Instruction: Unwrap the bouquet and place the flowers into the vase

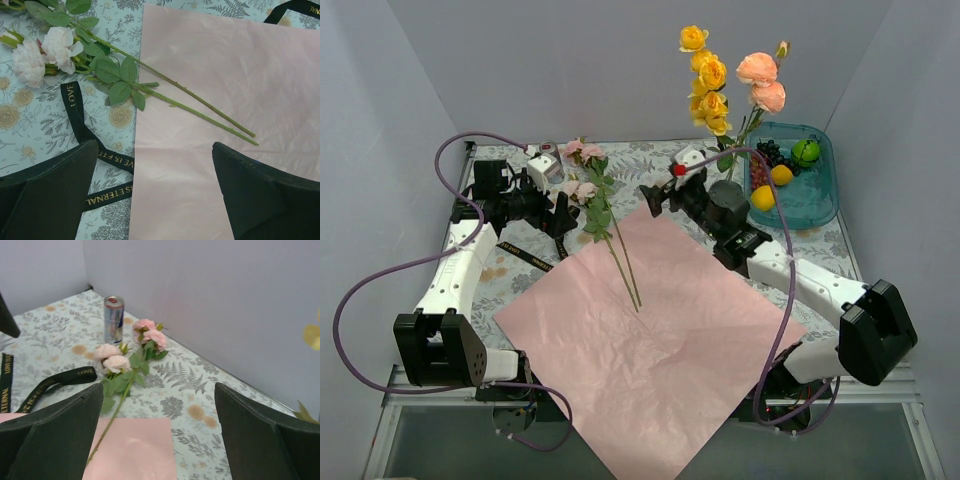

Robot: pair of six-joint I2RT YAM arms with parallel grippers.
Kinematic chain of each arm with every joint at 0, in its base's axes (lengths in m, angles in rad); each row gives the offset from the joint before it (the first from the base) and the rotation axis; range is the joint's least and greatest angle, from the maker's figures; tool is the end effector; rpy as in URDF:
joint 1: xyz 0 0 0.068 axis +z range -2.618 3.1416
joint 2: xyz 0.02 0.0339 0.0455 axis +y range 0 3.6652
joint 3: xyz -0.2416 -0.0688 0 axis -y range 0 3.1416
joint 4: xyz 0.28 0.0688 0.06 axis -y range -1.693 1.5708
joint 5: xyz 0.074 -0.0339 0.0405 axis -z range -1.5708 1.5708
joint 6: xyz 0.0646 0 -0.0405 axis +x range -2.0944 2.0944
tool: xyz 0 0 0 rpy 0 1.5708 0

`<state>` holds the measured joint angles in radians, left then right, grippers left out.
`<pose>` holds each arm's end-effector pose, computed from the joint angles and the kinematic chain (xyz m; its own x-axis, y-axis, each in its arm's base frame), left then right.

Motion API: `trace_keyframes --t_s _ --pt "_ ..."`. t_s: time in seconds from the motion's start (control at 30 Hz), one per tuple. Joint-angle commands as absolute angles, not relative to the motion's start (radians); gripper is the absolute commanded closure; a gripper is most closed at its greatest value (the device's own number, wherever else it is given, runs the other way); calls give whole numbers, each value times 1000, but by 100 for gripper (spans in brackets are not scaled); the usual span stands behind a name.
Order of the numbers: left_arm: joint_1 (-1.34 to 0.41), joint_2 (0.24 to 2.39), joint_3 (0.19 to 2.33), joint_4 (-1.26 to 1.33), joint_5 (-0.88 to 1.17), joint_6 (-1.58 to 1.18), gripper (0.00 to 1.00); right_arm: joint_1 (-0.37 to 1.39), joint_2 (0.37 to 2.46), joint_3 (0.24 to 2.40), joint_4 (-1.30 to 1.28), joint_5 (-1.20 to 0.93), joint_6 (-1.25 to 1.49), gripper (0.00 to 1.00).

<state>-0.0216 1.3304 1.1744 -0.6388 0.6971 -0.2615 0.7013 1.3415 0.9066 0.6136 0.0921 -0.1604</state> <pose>0.3339 -0.0487 0.2758 -0.8098 -0.1808 -0.5582 0.2658 0.7351 -0.6237 0.2945 0.2409 0.3098 0.2256 -0.0176 -0.9741 -0.5443 0.8270 -0.1410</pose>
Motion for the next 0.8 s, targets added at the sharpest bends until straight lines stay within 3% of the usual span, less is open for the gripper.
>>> trace_keyframes --t_s 0.0,0.1,0.3,0.6,0.77 --pt "-18 1304 1201 -618 733 -327 2 767 1484 1229 323 76 -173 2" --pt "-17 1299 1190 -583 741 -367 2 781 1662 1392 112 87 -144 2" --pt "-11 1259 1163 -588 724 -374 2 782 2090 1963 -403 279 -100 5" --pt "41 1244 1164 -600 724 -361 2 761 2186 1888 -256 226 -28 29" --pt "48 1236 1151 -594 724 -345 2 761 2220 1847 -203 183 -12 31"
